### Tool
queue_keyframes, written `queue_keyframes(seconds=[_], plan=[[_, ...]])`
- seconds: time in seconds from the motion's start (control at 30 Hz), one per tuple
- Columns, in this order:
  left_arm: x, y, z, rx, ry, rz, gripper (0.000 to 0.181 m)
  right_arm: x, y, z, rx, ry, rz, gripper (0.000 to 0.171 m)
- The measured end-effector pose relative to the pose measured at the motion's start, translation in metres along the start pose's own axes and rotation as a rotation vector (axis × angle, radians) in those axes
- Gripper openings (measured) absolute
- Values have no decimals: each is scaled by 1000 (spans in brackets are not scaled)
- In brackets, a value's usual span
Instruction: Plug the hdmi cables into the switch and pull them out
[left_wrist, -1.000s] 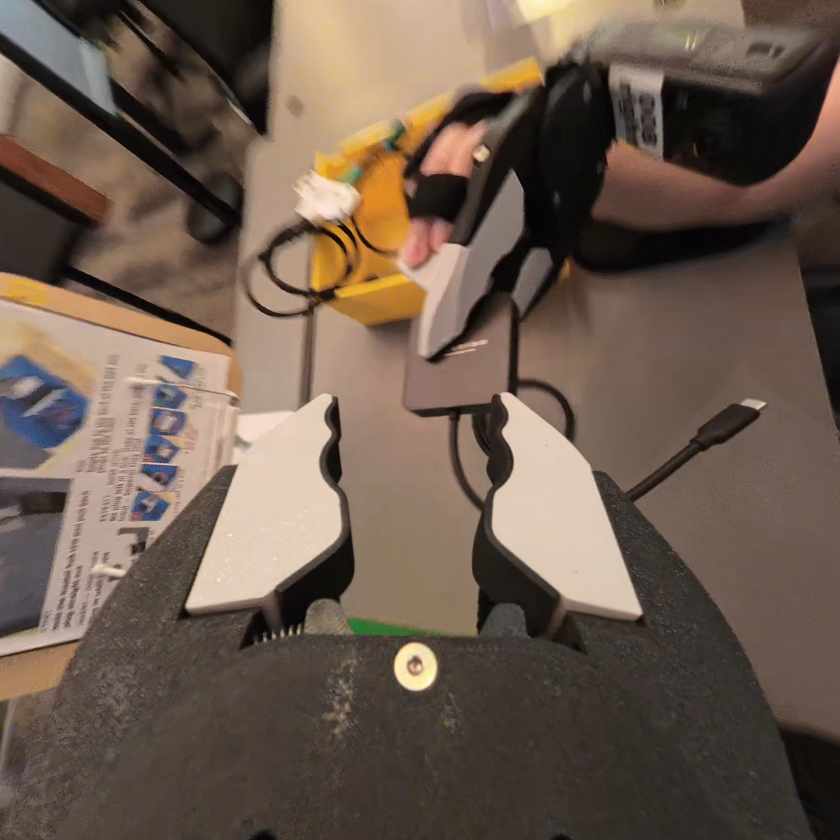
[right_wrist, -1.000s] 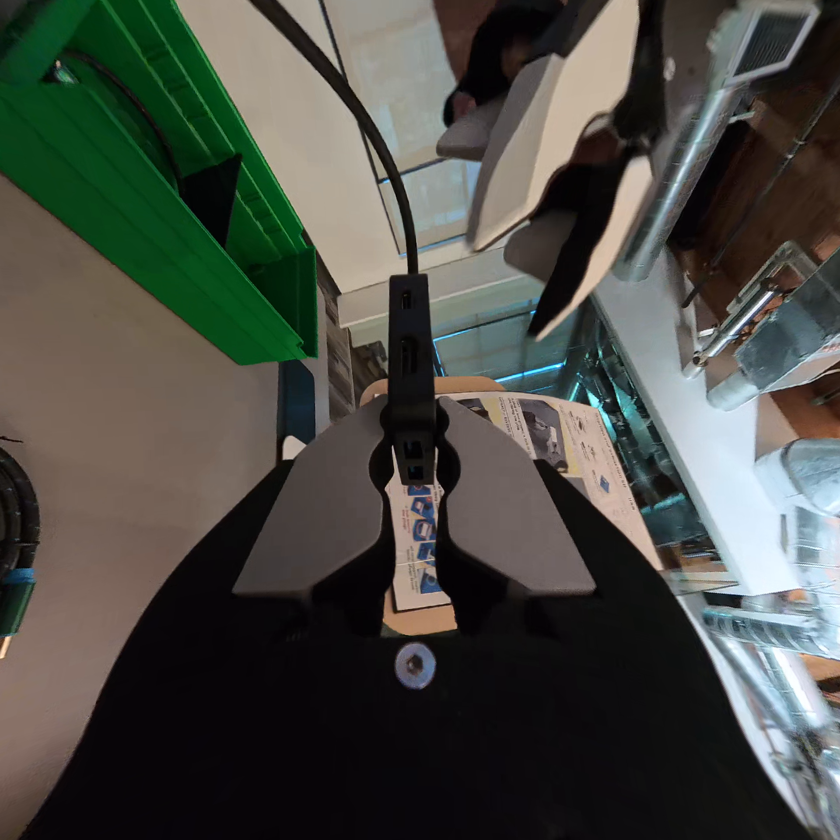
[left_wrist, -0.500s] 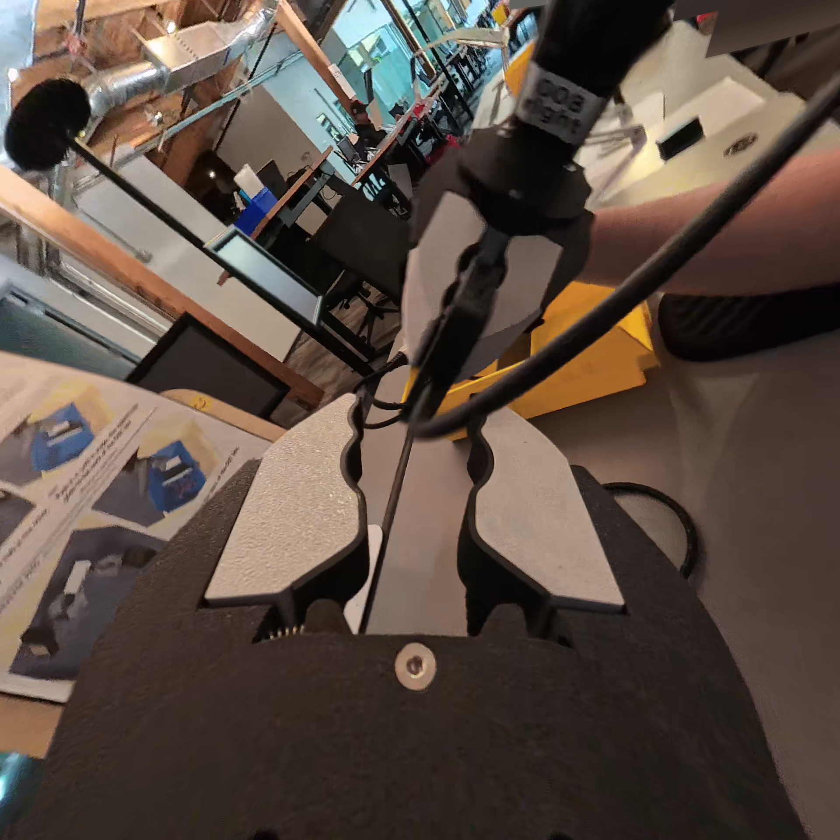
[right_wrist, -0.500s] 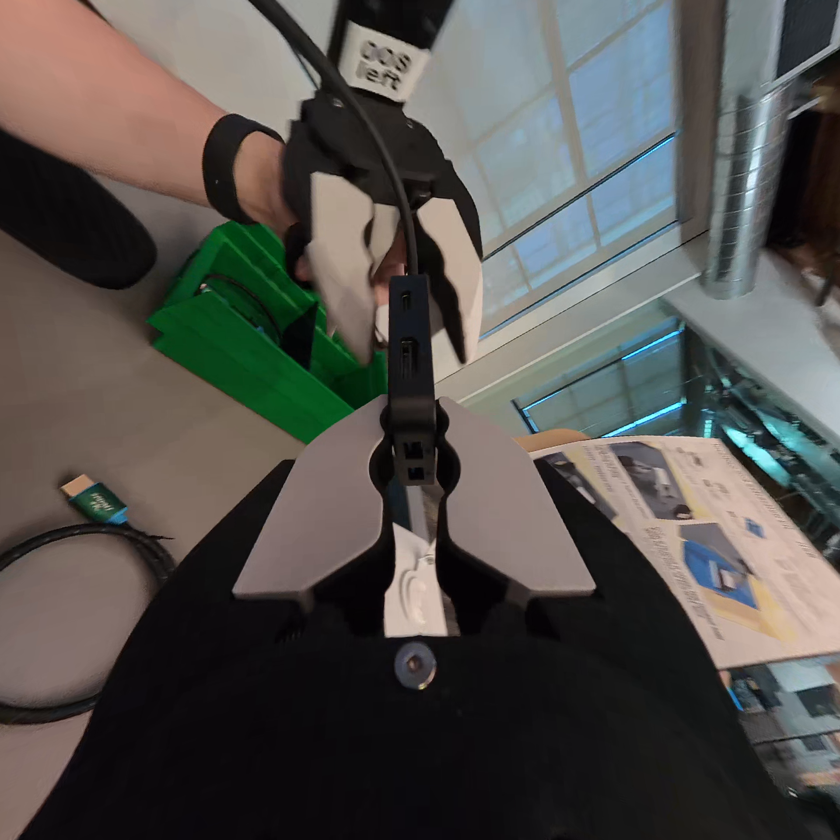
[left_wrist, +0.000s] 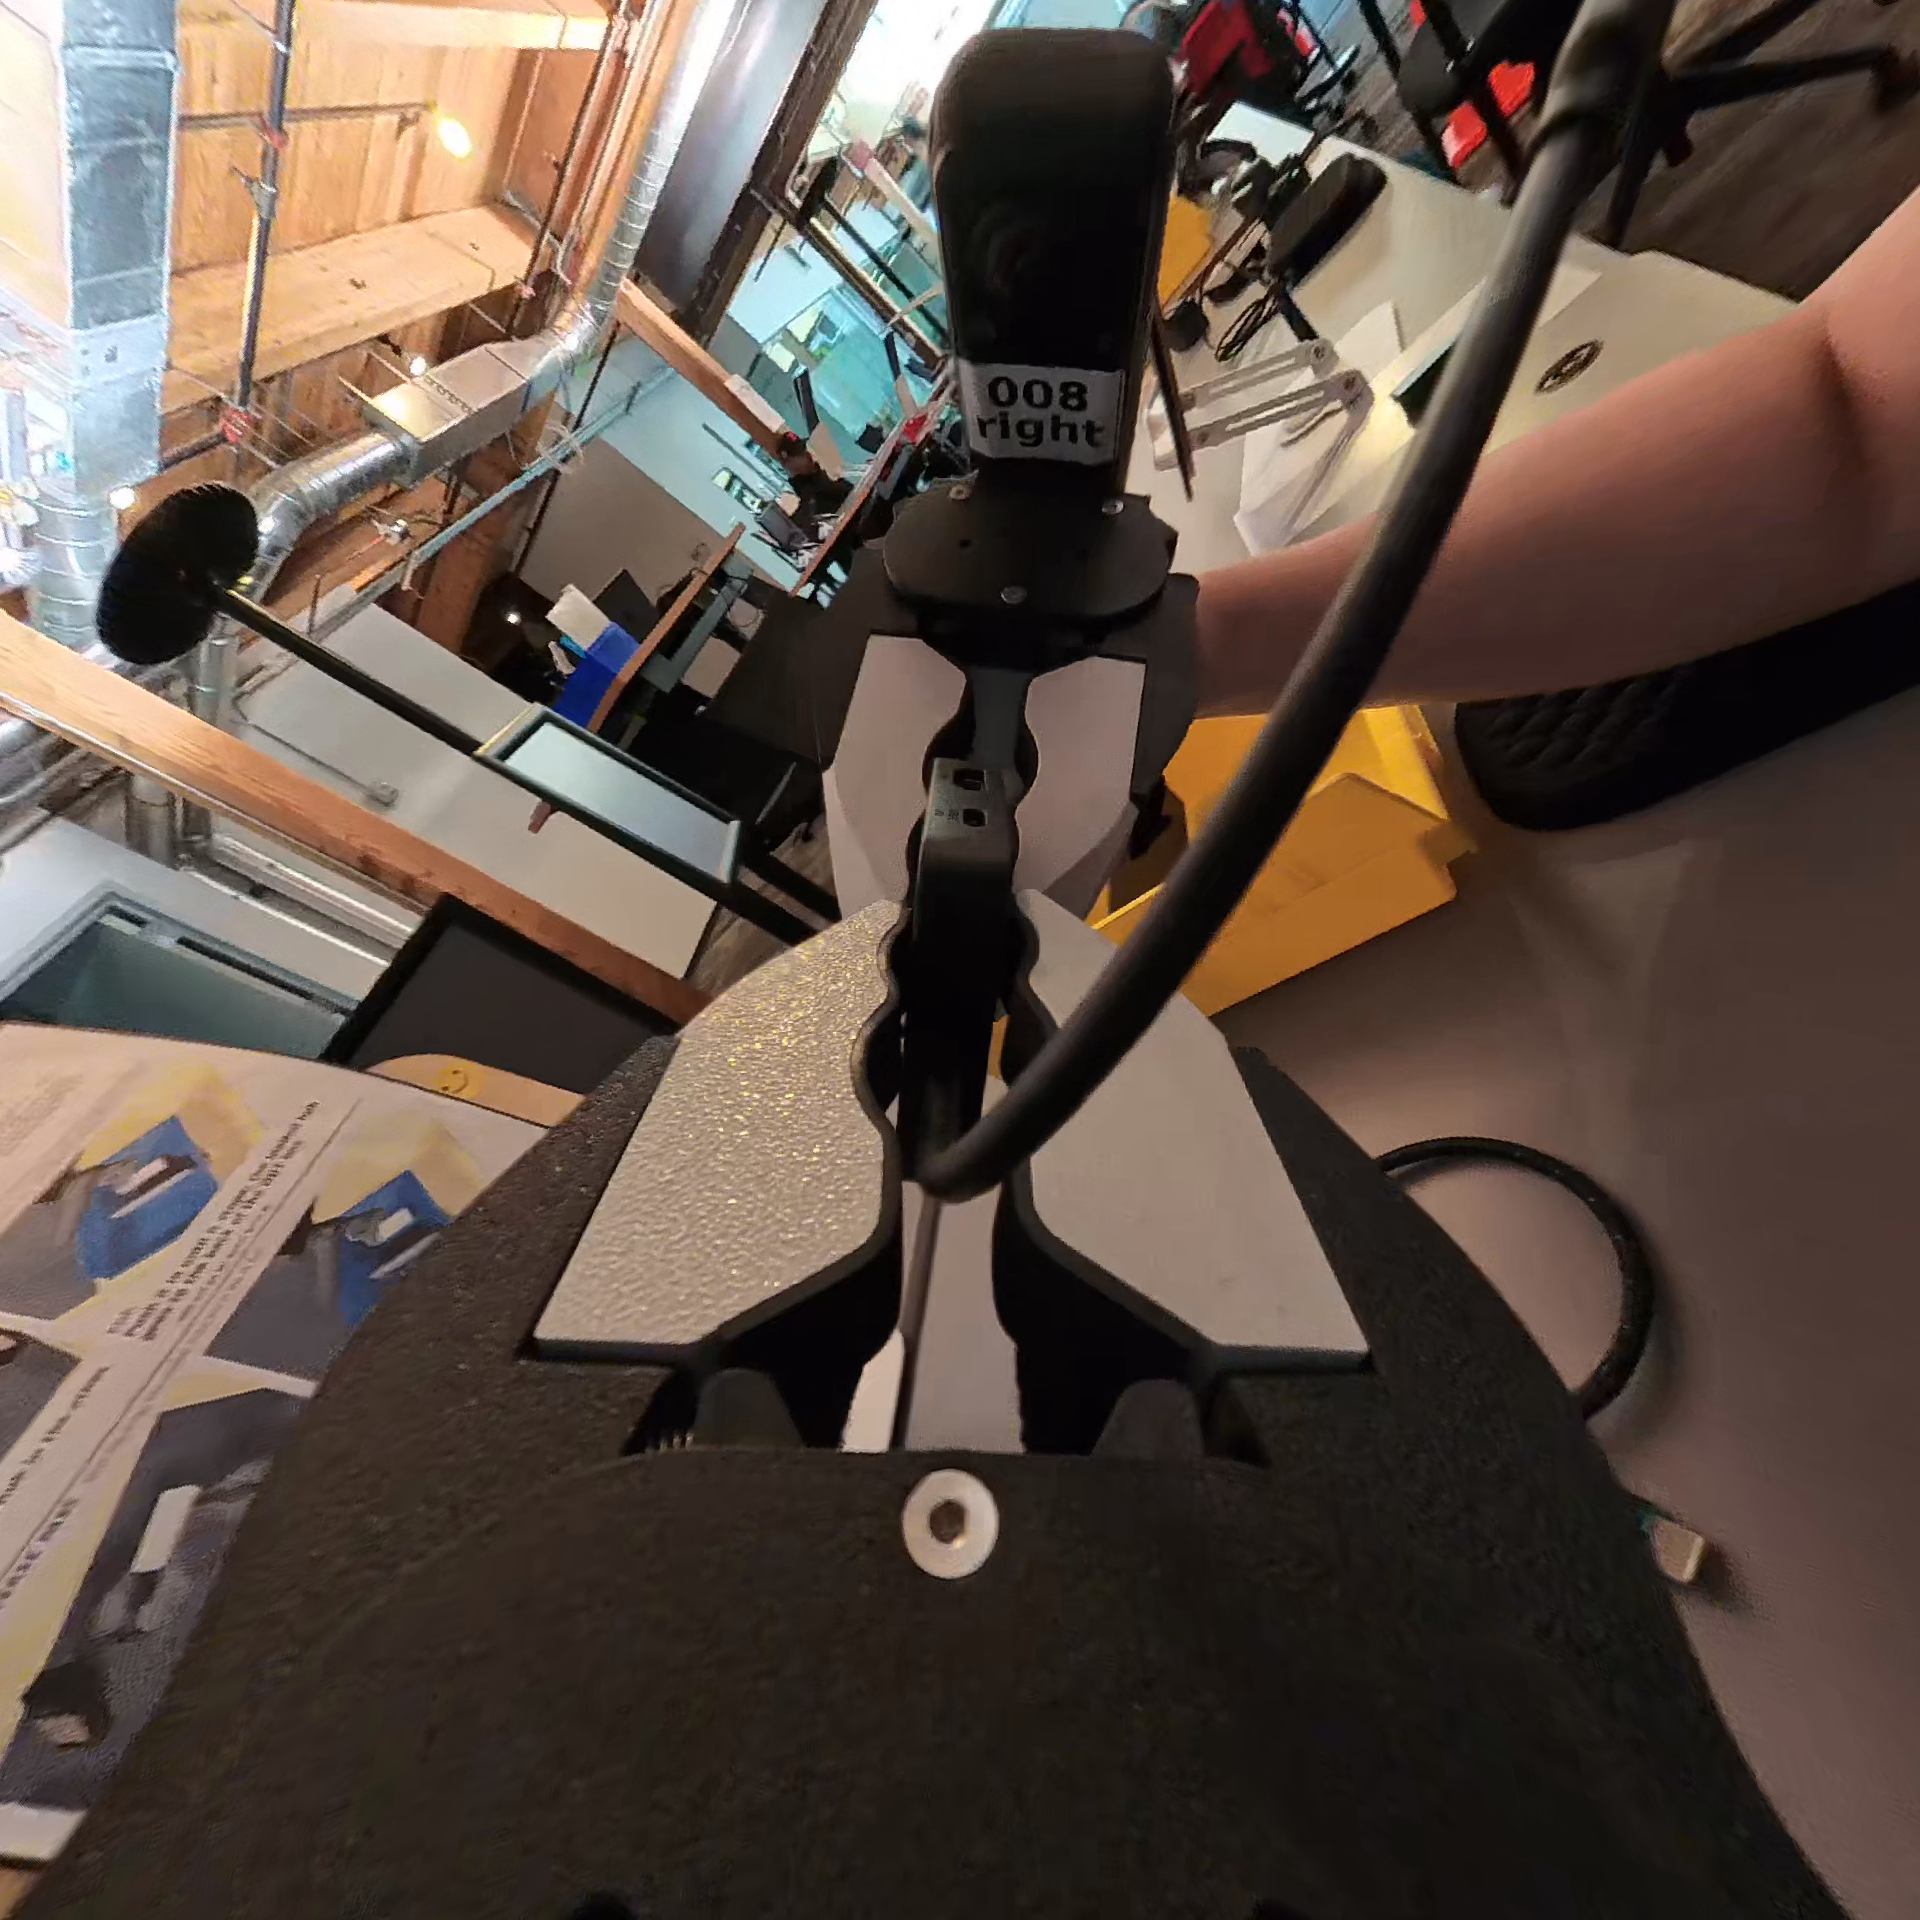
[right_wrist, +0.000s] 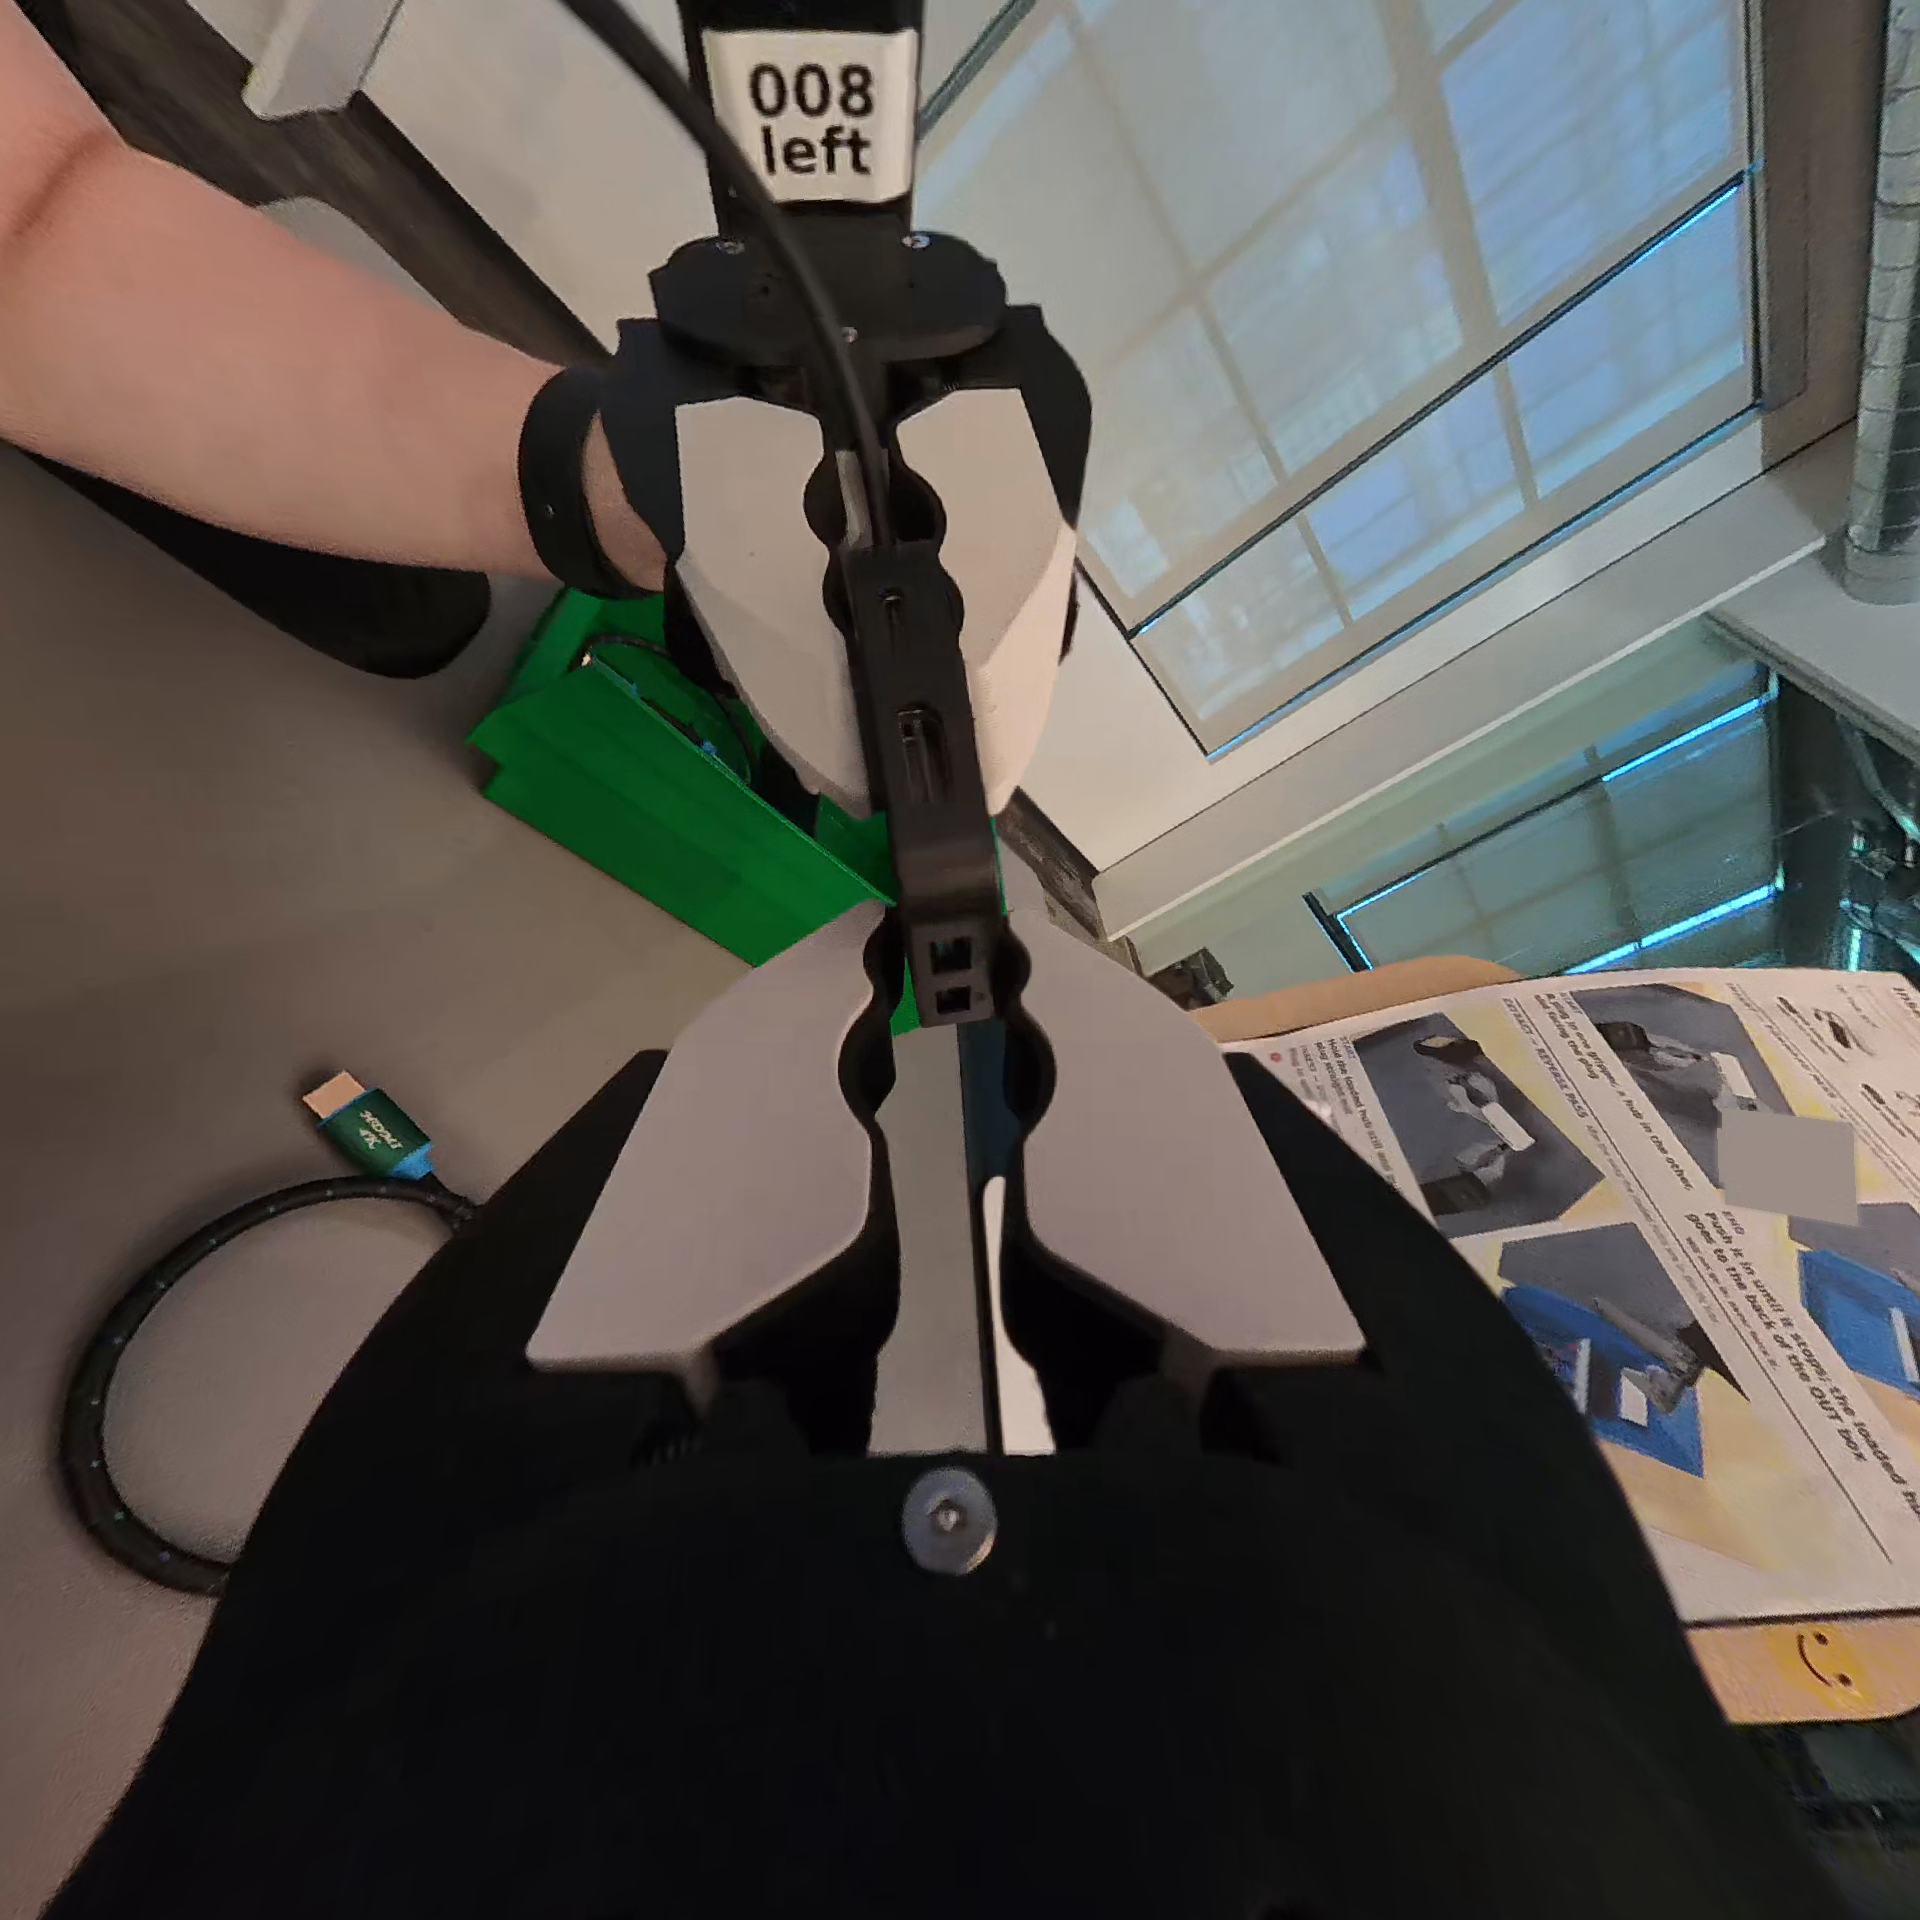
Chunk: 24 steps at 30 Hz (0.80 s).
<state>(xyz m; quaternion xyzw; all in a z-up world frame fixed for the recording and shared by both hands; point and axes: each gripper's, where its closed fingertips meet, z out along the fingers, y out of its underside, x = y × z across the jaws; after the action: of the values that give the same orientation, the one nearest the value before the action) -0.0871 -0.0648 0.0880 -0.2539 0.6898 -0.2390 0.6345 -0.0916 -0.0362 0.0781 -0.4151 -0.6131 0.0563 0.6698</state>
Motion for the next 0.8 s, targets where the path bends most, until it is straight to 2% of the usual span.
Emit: queue_keyframes(seconds=[0.1, 0.2, 0.3, 0.53, 0.57, 0.63, 0.7, 0.8], plan=[[1, 12, -1, -59, 10, -35, 16, -3, 9, 3, -99, -15, -17, 15], [2, 24, 1, -127, -20, 16, 28, -10, 8, 7, -138, -39, -47, 15], [6, 19, 0, -85, -15, 64, 15, -10, 5, 8, -166, -34, -65, 15], [-1, 24, -4, -140, -63, 152, 14, -2, 8, 3, -190, 15, -60, 17], [-5, 26, -8, -153, -80, 157, 14, 1, 11, 0, -189, 19, -31, 17], [-20, 30, -21, -177, -129, 152, 14, -6, 14, -6, -178, -56, 99, 1], [-36, 36, -39, -208, -187, 139, 14, -18, 15, -9, -120, -154, 253, 1], [-60, 42, -69, -256, -280, 133, 14, -44, 43, -3, -234, -281, 390, 2]])
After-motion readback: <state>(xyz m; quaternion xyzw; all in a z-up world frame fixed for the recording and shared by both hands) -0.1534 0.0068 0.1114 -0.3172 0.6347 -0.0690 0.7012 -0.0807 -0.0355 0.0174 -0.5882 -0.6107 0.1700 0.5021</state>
